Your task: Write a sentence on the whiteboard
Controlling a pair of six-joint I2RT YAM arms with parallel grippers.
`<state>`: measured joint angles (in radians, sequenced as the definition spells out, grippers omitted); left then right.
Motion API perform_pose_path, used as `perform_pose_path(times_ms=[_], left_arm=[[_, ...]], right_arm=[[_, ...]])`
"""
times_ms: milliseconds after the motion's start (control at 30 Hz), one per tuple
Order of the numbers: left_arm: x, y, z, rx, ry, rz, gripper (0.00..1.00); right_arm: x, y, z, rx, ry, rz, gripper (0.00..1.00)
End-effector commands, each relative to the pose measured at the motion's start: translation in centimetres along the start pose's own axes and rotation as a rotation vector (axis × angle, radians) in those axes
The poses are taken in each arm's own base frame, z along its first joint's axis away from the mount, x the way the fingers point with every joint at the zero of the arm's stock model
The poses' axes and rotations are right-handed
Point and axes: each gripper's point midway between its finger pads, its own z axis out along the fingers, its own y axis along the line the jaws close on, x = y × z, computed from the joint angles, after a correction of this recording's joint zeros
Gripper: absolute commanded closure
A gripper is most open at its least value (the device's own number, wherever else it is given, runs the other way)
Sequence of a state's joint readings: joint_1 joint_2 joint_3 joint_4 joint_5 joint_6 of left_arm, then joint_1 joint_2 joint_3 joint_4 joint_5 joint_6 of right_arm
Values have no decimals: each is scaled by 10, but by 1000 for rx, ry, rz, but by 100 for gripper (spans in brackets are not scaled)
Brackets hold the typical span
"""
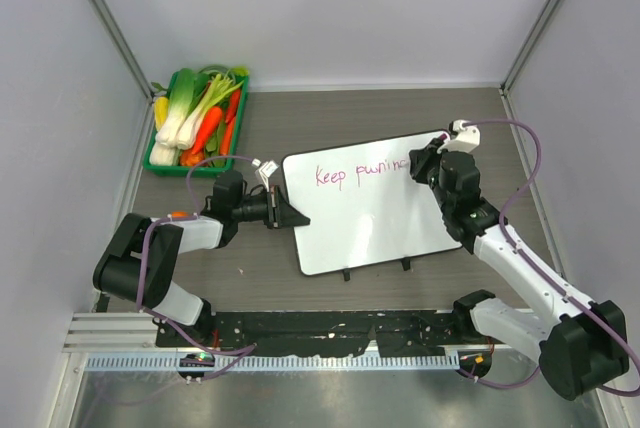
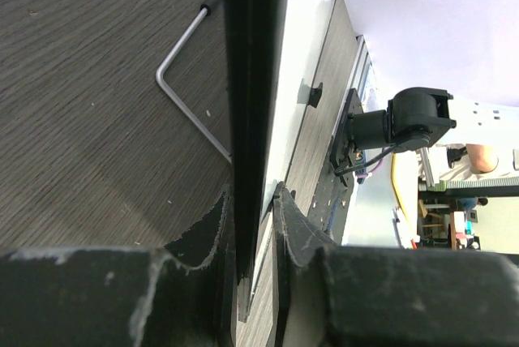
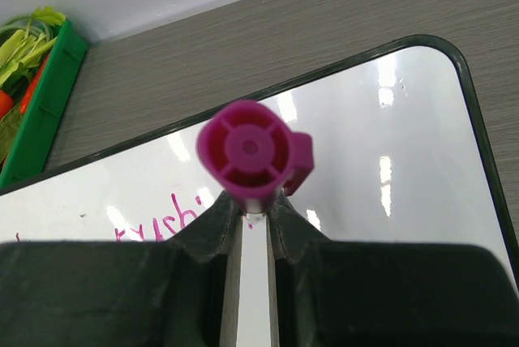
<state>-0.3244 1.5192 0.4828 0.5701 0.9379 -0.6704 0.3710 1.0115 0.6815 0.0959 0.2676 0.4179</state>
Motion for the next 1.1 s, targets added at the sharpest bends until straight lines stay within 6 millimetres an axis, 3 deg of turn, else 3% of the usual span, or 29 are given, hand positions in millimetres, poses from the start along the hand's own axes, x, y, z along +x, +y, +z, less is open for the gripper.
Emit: perform_pose_path(times_ms=[0,567,1067], left_arm=[[19,45,1,-200,15,-12,100],[19,45,1,-201,16,-10,100],[19,45,1,-199,17,-10,100]], right_arm=[[4,-8,-5,20,5,-13,99],[-36,2,8,45,-93,7,99],[-15,-8,1,56,-37,-14,99]])
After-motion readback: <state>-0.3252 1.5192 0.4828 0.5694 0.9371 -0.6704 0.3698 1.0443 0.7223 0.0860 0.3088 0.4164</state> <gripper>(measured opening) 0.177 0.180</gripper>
